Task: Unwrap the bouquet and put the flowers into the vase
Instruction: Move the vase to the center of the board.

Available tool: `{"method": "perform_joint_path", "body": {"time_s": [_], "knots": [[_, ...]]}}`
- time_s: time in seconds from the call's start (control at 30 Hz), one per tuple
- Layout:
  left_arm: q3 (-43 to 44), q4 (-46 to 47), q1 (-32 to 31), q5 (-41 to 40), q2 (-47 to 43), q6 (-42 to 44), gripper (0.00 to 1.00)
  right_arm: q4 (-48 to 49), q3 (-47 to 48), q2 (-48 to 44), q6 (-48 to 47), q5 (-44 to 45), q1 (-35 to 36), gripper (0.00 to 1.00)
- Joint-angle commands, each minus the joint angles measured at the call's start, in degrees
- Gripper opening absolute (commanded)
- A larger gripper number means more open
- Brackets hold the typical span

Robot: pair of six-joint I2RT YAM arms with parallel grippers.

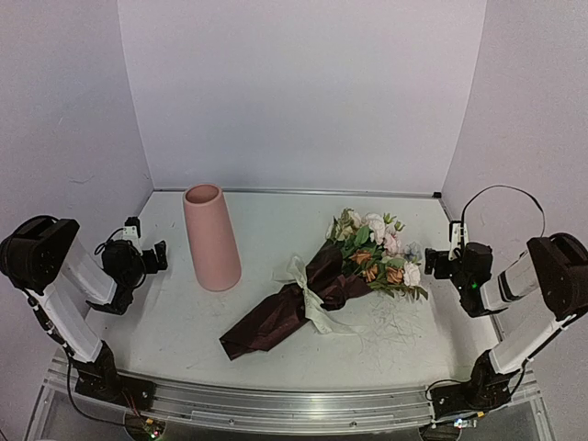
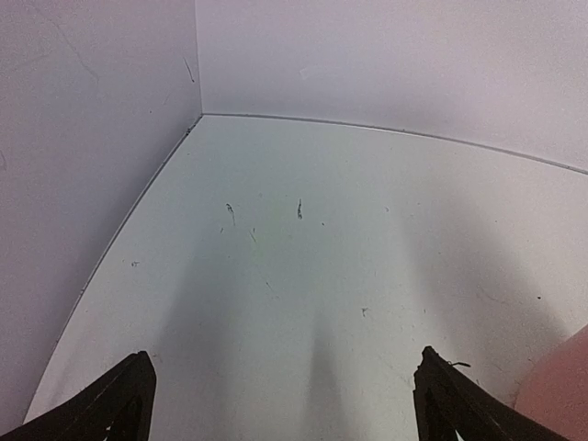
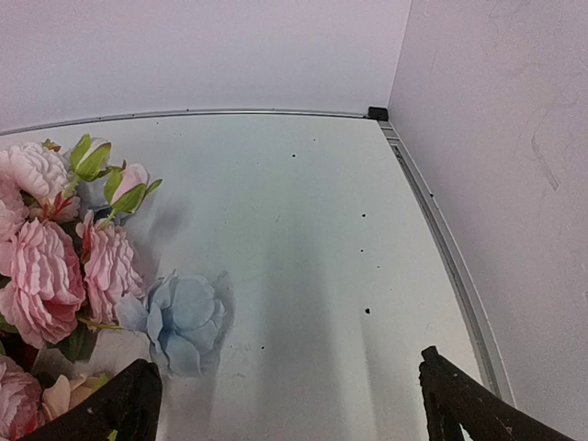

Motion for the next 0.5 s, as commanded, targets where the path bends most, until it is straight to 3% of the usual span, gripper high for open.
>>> {"method": "perform_joint_path", "body": {"time_s": [0.0, 0.3, 0.47], "knots": [[1.28, 1.99, 0.25, 0.63, -0.14, 0.91, 1.0, 6.8, 1.06, -0.93, 0.69, 0.59, -0.17, 0.98], [1.16, 1.86, 0.24, 0.24, -1.19, 0.84, 1.0, 6.93, 0.96, -1.61, 1.0, 1.27, -0.17, 0.98], [-0.32, -0.34, 0.19, 0.5, -6.96, 0.86, 1.0, 2.4, 1.12, -6.73, 1.25, 3.35, -0.13, 0.98]]}}
